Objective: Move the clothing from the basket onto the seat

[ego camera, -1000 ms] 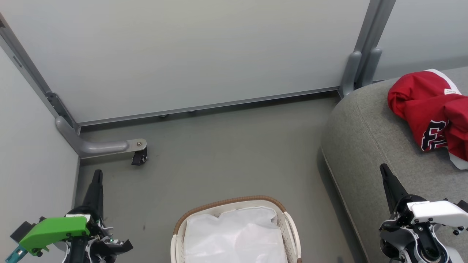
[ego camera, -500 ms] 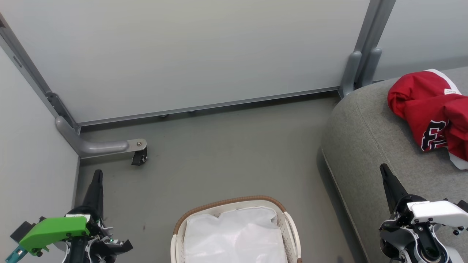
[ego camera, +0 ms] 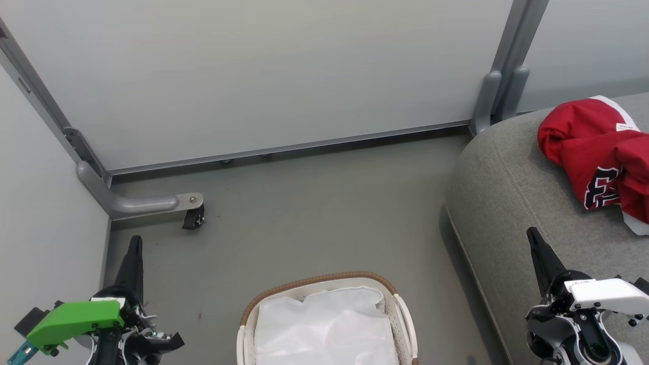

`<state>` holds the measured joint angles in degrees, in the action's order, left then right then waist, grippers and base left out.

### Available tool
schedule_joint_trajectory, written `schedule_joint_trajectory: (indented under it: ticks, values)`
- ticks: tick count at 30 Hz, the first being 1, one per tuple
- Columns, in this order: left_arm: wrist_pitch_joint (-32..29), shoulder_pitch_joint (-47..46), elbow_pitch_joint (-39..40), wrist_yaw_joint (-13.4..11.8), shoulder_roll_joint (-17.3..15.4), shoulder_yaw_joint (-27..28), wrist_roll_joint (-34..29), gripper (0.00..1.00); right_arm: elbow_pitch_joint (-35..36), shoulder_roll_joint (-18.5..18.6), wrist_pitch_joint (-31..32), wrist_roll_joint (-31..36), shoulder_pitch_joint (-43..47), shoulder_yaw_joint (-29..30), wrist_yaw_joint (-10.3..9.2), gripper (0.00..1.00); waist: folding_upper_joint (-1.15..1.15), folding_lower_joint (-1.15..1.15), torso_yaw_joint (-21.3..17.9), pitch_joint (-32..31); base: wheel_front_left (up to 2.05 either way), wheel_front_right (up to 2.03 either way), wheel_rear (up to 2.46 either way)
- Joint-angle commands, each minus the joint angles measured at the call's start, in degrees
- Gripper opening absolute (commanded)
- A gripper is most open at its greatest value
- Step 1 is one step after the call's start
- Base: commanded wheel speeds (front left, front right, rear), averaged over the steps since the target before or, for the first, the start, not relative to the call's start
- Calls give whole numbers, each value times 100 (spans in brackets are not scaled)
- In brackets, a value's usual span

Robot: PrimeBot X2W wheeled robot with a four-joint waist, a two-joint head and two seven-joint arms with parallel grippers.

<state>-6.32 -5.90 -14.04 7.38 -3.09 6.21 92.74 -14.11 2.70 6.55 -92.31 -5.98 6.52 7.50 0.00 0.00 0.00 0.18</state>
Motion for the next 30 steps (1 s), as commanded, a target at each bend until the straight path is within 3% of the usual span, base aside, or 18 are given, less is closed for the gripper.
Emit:
schedule_joint_trajectory:
  ticks: [1, 30]
  values:
    - [-14, -62, 6, 30, -7, 28, -18, 0, 19, 34, 17, -20, -48, 9, -2, 0, 0, 0, 0, 0, 0, 0, 0]
    - [-21, -64, 6, 30, 3, 37, -34, 0, 19, 34, 17, -20, -47, 9, -2, 0, 0, 0, 0, 0, 0, 0, 0]
